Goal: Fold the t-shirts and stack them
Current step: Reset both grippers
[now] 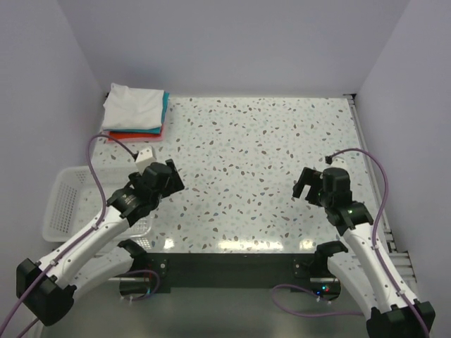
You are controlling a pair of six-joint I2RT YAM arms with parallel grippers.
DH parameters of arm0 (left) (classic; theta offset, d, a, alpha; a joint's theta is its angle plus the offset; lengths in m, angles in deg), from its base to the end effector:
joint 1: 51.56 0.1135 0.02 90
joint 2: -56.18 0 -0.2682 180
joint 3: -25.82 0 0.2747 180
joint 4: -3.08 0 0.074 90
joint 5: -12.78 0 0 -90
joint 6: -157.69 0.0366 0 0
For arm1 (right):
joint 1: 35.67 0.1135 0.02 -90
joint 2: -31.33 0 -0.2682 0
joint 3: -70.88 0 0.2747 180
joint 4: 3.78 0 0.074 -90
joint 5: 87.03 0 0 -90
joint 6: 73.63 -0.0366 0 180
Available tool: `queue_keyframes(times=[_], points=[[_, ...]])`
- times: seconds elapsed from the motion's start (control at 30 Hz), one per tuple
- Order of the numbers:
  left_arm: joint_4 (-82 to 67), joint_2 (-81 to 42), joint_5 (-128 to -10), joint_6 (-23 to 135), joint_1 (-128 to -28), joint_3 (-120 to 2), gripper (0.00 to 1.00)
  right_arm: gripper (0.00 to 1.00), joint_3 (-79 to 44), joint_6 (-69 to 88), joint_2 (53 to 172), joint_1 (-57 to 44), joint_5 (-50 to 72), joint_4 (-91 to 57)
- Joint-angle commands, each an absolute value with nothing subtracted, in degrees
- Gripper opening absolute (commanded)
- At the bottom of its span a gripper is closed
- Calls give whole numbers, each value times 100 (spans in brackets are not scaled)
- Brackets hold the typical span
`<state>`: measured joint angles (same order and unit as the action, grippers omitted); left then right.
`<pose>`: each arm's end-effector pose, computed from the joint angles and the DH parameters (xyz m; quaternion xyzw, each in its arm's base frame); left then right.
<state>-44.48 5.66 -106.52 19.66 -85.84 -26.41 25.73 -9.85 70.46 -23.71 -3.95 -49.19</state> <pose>0.1736 -0.0966 0.2527 -0.2017 0.8787 -0.0628 0.4280 0.1676 0.0310 0.2415 0.1376 0.8922 0.0880 0.4210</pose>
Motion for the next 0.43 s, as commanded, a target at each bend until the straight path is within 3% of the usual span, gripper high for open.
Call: queue_keyframes(times=[0.0, 0.4], points=[[-4128, 740, -11035, 1899, -8680, -2626, 100, 99, 2574, -1166, 6912, -2381, -757, -4707], [-4004, 863, -11097, 1944, -8759, -2556, 100, 99, 2557, -1184, 6701, -2381, -899, -4751]])
